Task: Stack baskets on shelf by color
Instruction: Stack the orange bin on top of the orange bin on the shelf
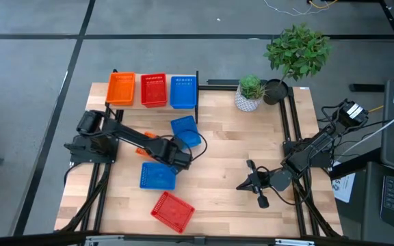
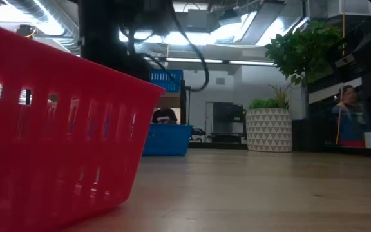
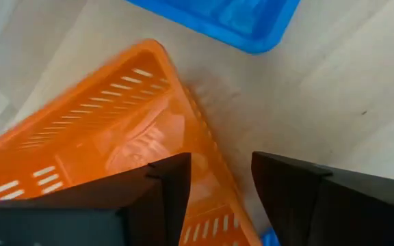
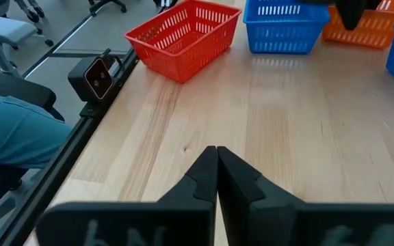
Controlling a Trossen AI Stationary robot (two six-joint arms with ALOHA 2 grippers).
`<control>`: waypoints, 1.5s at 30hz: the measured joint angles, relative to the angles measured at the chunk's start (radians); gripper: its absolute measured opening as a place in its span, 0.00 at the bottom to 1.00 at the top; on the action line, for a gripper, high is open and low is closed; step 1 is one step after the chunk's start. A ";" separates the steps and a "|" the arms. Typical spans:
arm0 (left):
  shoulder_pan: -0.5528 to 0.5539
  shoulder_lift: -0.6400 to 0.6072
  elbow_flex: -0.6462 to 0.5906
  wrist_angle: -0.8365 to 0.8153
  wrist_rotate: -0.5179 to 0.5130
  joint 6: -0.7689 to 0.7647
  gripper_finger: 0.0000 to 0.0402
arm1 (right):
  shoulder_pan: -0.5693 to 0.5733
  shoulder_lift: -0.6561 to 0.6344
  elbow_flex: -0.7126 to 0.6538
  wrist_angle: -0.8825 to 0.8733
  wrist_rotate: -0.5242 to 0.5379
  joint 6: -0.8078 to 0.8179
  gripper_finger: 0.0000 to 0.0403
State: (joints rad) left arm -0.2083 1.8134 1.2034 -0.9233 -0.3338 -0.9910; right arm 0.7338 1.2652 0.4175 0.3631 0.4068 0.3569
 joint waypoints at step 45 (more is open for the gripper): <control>0.248 -0.701 0.333 -0.649 -0.203 0.917 0.00 | -0.003 0.000 -0.001 0.003 0.017 0.000 0.02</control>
State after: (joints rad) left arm 0.0393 1.1127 1.5366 -1.5728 -0.5369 -0.0740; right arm 0.7303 1.2652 0.4168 0.3664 0.4237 0.3565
